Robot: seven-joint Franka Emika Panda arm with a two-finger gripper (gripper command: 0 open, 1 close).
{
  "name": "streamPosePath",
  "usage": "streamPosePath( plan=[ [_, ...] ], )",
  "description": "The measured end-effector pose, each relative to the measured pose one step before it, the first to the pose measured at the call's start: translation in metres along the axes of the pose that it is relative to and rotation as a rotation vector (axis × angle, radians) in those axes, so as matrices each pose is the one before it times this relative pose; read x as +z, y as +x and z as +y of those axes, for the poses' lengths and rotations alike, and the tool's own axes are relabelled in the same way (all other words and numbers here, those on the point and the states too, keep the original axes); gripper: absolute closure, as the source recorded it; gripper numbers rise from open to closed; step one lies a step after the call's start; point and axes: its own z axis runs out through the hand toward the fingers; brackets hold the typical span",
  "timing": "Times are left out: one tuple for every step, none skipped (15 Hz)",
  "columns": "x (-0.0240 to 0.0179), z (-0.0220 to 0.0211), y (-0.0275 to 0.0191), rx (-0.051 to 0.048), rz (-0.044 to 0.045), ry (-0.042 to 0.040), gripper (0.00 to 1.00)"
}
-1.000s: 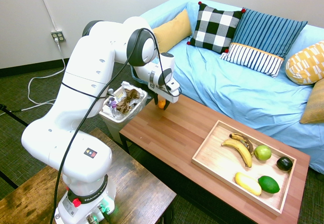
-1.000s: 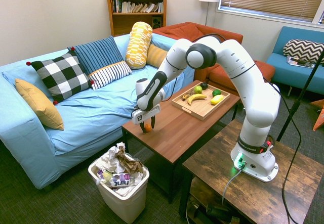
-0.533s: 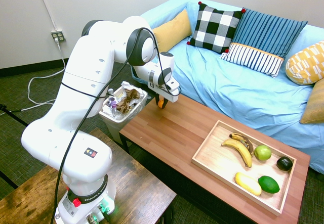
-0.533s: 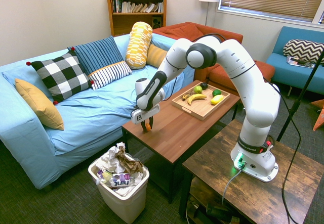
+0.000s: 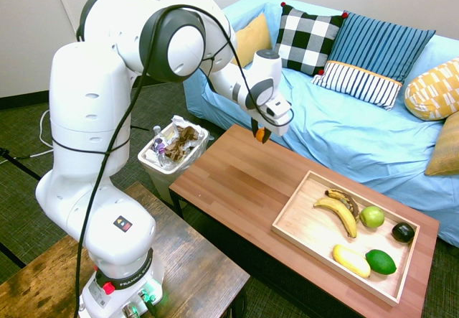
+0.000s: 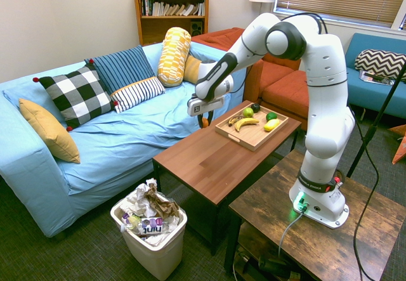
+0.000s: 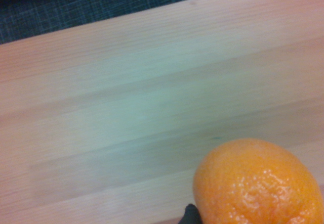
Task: Put the tangerine in the tray
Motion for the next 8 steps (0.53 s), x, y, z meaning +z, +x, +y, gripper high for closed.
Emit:
streamPosePath(
  plan=[
    [-0.00596, 0.02656, 0.02191, 0.03233, 0.00547, 0.00252, 1.00],
    [-0.00037, 0.02430, 0.02130, 0.03335, 0.00256, 0.00312, 1.00],
    [0.00268, 0.02366, 0.02174, 0.03206, -0.00067, 0.00281, 1.00],
    [0.00420, 0.02441, 0.02218, 0.03007, -0.00261, 0.00320, 1.00],
    [0.00390, 0.02119, 0.02019, 0.02688, -0.00129, 0.00363, 1.00],
    [0.00423, 0.01910, 0.01873, 0.02445, -0.00113, 0.00111, 1.00],
    [0.00565, 0.01765, 0.01800, 0.02403, -0.00084, 0.00345, 1.00],
    [0.00802, 0.01543, 0.01662, 0.02215, -0.00167, 0.00284, 1.00]
  ],
)
